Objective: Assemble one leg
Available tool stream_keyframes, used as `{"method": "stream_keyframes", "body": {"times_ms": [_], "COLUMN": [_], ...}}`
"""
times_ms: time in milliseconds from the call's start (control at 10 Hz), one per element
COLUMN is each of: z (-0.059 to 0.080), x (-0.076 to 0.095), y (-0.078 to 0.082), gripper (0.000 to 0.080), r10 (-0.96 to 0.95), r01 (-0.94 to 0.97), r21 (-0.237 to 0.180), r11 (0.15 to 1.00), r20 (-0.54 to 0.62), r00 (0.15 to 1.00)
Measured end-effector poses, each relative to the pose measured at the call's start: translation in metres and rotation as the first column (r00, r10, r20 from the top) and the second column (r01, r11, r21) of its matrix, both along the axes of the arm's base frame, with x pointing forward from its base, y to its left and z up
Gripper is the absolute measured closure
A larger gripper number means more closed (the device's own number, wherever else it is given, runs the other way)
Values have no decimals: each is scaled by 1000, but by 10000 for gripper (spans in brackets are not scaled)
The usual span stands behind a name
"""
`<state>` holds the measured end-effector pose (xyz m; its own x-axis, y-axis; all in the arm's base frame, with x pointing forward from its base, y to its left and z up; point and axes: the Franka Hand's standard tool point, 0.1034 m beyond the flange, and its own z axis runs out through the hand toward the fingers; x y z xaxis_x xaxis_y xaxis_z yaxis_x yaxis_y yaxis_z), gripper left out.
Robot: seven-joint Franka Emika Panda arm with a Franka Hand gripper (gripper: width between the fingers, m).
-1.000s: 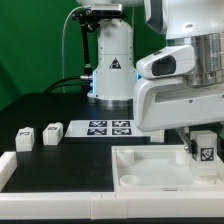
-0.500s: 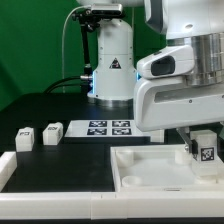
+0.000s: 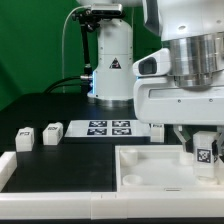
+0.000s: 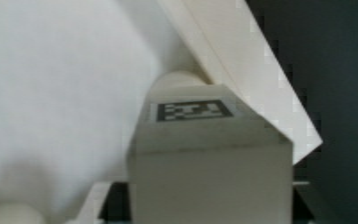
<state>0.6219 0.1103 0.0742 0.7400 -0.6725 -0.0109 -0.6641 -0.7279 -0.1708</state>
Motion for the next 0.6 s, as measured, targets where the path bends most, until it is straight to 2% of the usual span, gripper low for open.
{"method": "stream_keyframes", "body": {"times_ms": [200,400,600], "z": [-1,-2,-2], "x": [0,1,1], "y": [-3,-4,-4], "gripper": [508,508,508], "r10": [-215,-407,-403], "r01": [216,410,406], "r21": [29,46,46], "r11": [976,911,913], "r20": [-34,-69,-68], "r00": [976,911,913]}}
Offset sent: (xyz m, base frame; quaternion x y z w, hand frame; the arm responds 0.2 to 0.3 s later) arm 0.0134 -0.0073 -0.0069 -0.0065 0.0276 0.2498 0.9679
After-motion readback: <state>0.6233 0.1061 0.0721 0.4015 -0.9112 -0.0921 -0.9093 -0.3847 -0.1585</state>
